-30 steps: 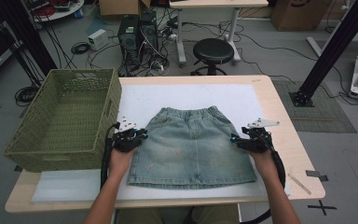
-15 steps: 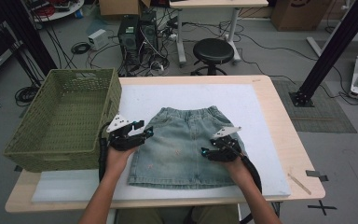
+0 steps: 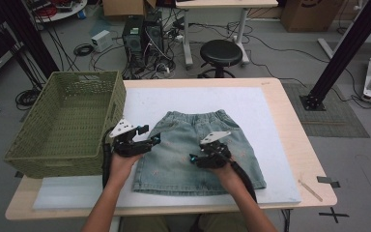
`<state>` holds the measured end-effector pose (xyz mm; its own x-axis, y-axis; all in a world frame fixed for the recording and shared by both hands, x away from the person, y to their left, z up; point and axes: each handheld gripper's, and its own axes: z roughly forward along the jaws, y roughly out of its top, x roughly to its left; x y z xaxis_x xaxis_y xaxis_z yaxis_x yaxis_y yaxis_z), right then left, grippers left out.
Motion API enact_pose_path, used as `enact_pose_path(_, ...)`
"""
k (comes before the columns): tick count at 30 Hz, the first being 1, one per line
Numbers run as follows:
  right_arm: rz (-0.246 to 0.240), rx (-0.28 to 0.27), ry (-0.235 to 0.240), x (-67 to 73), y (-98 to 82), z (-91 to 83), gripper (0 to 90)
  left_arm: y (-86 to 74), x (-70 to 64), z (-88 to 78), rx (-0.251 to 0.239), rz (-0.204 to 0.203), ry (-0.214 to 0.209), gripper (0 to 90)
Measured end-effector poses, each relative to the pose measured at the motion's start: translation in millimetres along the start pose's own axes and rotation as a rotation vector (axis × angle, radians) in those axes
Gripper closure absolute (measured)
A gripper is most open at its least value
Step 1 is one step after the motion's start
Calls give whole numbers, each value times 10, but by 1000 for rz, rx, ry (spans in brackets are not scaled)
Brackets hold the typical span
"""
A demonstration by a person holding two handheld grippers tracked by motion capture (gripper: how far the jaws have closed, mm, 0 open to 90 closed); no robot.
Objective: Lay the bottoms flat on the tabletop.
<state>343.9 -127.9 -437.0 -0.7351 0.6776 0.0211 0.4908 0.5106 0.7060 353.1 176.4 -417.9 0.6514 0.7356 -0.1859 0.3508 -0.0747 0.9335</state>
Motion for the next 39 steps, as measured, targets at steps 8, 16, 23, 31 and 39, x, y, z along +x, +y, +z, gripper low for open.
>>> enact_pose_path(8,-111,30,42,158,-59,17,396,-14,8,-7,-1,-4,-7,337)
enact_pose_path(16,-40,-88,-3,-170,-360,-505,493,-16,-20,-28,-5,1,-11,337)
enact_pose_path(23,-33,35,-58,-291,-573,-519,660,-20,-47,20,6,6,-12,334)
enact_pose_path(31,-85,-39,12,-132,-555,-626,594,-20,-46,1,7,13,-11,334)
enact_pose_path(39,-128,-57,154,162,-557,-514,634,-34,-27,-2,13,12,-11,335)
